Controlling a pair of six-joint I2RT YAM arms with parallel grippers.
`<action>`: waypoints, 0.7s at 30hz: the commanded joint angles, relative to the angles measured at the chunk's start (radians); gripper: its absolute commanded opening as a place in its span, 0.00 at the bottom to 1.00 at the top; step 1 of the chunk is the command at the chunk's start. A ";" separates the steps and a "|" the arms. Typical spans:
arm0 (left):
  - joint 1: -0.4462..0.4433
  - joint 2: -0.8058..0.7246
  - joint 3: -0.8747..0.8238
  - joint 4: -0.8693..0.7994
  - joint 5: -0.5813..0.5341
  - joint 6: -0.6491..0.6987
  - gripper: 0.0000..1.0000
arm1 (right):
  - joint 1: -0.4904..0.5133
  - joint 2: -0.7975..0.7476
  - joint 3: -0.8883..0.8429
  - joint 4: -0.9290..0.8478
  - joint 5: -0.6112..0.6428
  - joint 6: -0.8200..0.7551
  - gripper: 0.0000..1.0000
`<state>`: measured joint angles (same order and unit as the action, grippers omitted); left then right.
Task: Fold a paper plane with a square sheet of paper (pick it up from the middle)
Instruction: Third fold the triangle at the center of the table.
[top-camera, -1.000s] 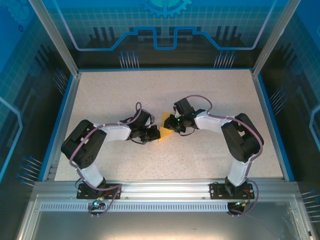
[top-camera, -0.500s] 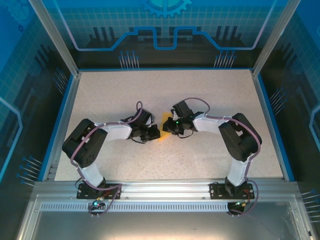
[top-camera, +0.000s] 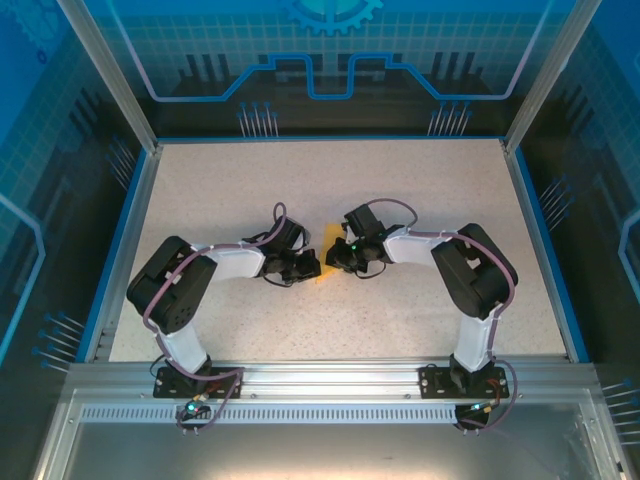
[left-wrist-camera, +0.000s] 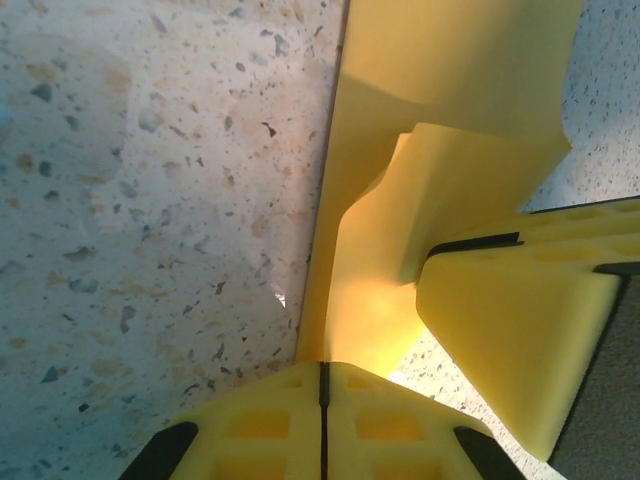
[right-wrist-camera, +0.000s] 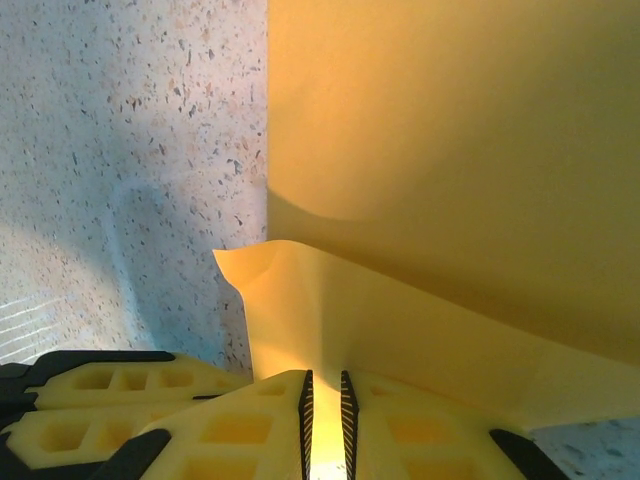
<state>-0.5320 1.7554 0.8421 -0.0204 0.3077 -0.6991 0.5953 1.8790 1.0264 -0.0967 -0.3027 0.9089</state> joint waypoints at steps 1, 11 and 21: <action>0.005 0.026 0.024 -0.019 -0.014 0.026 0.09 | 0.008 0.022 0.002 -0.024 0.004 0.010 0.18; 0.006 0.026 0.024 -0.021 -0.047 0.015 0.10 | 0.003 0.040 -0.006 -0.048 0.040 0.031 0.18; 0.006 -0.087 -0.001 -0.038 -0.046 -0.020 0.29 | 0.002 0.057 0.009 -0.131 0.086 0.074 0.18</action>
<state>-0.5320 1.7344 0.8467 -0.0322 0.2790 -0.7094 0.5953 1.8969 1.0363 -0.1192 -0.2832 0.9588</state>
